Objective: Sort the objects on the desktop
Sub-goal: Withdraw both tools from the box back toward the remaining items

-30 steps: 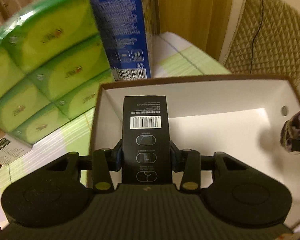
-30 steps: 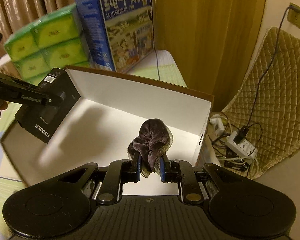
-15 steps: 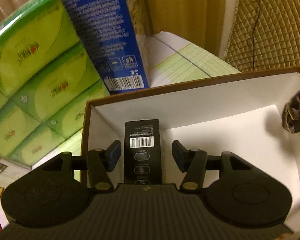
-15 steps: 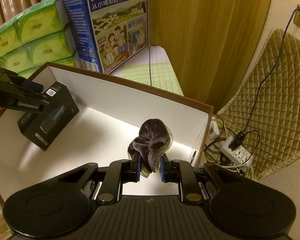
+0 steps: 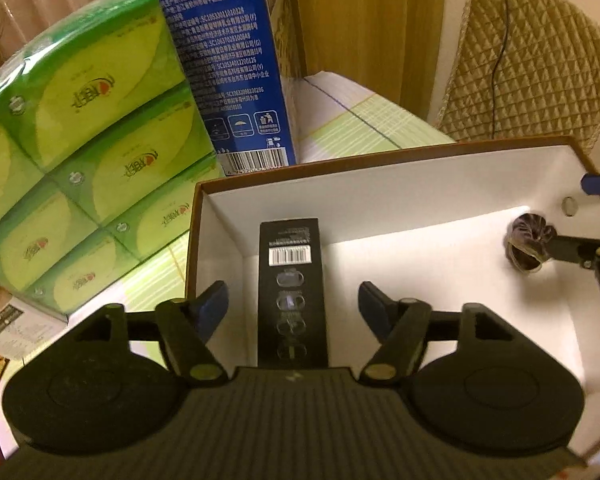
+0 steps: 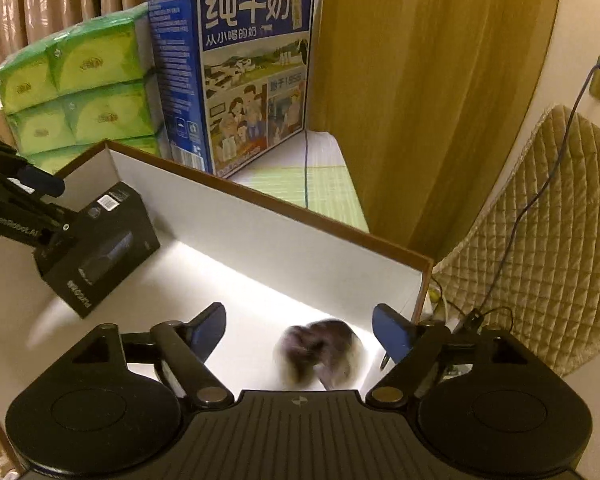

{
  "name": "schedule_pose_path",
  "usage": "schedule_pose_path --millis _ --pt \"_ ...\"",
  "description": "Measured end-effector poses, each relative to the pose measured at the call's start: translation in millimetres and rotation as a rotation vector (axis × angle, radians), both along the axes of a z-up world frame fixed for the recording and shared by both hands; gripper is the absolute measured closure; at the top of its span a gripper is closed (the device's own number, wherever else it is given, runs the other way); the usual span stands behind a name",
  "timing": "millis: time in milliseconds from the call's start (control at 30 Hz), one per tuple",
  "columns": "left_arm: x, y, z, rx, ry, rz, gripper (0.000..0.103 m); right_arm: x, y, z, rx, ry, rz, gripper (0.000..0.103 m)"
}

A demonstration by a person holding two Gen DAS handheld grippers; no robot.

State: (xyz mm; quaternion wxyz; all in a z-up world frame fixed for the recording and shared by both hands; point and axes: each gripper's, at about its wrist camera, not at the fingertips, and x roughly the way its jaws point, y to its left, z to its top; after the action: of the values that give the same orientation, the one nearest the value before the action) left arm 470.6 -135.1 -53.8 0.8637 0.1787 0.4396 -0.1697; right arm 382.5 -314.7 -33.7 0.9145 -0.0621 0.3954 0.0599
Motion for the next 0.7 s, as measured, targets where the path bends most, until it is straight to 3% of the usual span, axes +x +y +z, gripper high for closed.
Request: schedule_pose_path --millis 67,267,700 --pt "-8 2 4 -0.002 -0.007 0.002 0.028 -7 1 3 0.028 -0.003 -0.003 0.014" --pt "-35 12 16 -0.003 -0.016 0.025 0.023 -36 5 16 0.082 -0.018 -0.021 0.004" --pt "-97 39 47 -0.090 -0.012 0.093 0.019 -94 14 44 0.157 -0.013 -0.063 0.002"
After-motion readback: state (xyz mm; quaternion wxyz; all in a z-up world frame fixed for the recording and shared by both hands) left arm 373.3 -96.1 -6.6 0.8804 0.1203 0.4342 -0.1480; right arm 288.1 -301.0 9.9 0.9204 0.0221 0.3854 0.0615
